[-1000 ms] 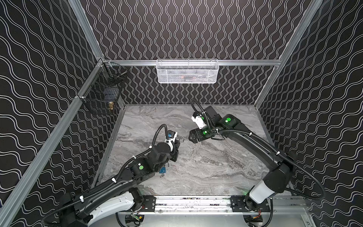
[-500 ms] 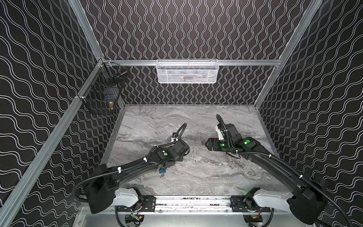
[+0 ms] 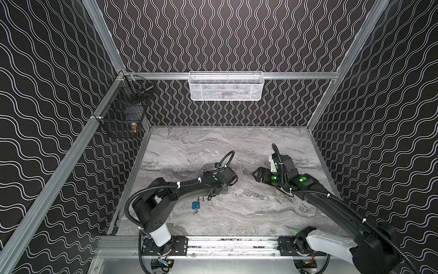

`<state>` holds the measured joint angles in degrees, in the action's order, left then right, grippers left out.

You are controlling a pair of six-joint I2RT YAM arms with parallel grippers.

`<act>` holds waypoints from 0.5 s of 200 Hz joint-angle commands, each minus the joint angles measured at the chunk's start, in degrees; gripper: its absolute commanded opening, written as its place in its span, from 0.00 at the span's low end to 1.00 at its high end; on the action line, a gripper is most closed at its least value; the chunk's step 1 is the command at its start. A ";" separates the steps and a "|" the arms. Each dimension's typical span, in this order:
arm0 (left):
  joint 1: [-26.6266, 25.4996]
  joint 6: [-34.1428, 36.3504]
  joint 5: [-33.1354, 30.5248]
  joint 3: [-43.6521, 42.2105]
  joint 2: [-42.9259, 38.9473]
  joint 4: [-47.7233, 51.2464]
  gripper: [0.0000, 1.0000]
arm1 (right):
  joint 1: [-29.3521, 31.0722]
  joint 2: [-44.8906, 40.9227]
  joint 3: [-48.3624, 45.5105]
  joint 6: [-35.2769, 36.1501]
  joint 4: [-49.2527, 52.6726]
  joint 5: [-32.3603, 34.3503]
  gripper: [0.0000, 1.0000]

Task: Unlock with the key
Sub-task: 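Lower the opened padlock onto the table with the left gripper while the right withdraws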

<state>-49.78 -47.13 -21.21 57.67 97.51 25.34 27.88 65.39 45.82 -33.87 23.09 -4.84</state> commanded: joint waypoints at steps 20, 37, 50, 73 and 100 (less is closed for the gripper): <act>0.99 -1.33 0.62 3.02 4.31 0.24 0.00 | -1.06 -0.95 -0.90 -0.70 -2.17 -0.62 0.91; 1.09 -1.14 1.39 4.16 6.42 0.35 0.01 | -1.58 -1.10 -1.17 -0.40 -2.35 -1.05 0.91; 1.15 -1.35 2.19 4.50 7.47 -0.11 0.03 | -1.93 -0.80 -1.09 -0.10 -2.03 -1.07 0.91; 1.18 -1.84 2.99 5.35 9.17 0.37 0.10 | -2.51 0.07 -0.66 0.45 -1.38 -1.26 0.91; 1.18 -1.98 4.19 5.75 10.84 0.72 0.27 | -2.53 0.20 -1.06 0.39 -2.11 -1.42 0.91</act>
<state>-48.71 -47.99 -19.57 63.31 106.63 24.47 25.39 65.58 44.91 -33.80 22.41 -5.69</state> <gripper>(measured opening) 0.336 0.910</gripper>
